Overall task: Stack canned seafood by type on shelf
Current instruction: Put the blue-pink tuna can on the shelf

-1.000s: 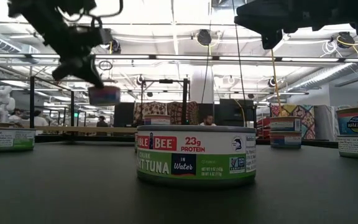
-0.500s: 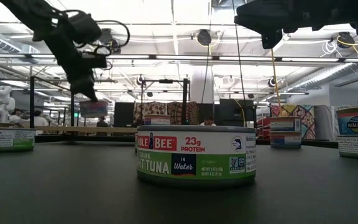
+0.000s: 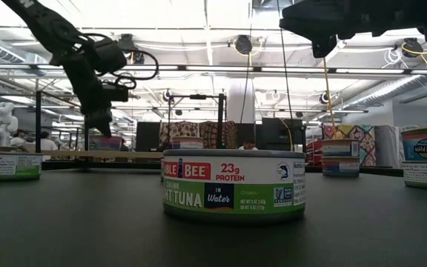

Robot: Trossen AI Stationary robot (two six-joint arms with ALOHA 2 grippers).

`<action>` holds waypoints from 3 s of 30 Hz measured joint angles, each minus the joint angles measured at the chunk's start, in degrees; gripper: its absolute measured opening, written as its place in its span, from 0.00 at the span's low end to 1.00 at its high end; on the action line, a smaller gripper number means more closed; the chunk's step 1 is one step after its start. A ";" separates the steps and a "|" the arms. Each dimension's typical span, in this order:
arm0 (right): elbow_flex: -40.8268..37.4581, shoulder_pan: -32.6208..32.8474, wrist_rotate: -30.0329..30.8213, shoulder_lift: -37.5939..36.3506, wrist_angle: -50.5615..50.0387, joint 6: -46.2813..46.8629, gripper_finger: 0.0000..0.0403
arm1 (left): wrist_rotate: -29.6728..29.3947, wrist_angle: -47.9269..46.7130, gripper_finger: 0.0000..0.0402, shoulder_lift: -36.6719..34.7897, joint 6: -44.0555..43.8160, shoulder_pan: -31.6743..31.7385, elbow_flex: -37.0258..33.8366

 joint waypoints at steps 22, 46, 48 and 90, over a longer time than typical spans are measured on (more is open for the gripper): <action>0.00 0.01 0.00 0.00 -0.17 -0.81 0.26 | -1.45 -1.71 0.16 0.11 -0.08 0.11 0.11; 0.00 0.02 -0.01 0.00 -0.33 -0.33 0.26 | 17.55 -18.06 0.48 -12.63 -21.85 -22.95 8.68; 0.00 0.02 -0.04 0.00 0.30 1.08 0.26 | 16.46 -18.02 0.48 -12.43 -24.13 -28.32 8.66; 3.58 6.05 0.01 0.26 0.83 3.18 0.26 | 8.83 -56.08 0.48 10.07 -79.77 -86.39 13.64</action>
